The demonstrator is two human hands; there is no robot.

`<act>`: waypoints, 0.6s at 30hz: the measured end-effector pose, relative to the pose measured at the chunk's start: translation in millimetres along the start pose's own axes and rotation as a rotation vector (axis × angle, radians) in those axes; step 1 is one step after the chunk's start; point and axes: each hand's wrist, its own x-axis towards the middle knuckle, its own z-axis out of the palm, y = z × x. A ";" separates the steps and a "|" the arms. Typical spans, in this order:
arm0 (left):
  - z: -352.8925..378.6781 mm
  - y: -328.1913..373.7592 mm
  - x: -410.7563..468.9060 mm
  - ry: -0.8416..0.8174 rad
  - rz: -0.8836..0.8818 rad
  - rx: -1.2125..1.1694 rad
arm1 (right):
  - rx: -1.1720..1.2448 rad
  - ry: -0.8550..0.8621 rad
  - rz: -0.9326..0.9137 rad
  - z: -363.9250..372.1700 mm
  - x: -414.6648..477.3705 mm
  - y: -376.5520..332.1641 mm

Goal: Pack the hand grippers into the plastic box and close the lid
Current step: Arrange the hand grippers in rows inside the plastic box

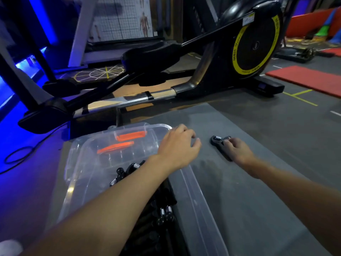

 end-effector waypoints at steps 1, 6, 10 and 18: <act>5.7 -1.8 3.9 -0.052 -0.024 0.036 | -0.026 0.008 0.016 -1.8 9.5 8.7; 17.0 -8.0 6.0 -0.164 0.020 0.196 | -0.048 -0.040 0.064 1.2 39.4 44.0; 16.2 -8.3 5.7 -0.163 0.052 0.201 | -0.105 -0.071 0.244 7.8 62.9 73.4; 18.5 -10.7 5.2 -0.145 0.076 0.221 | -0.141 -0.124 0.265 13.2 83.9 97.1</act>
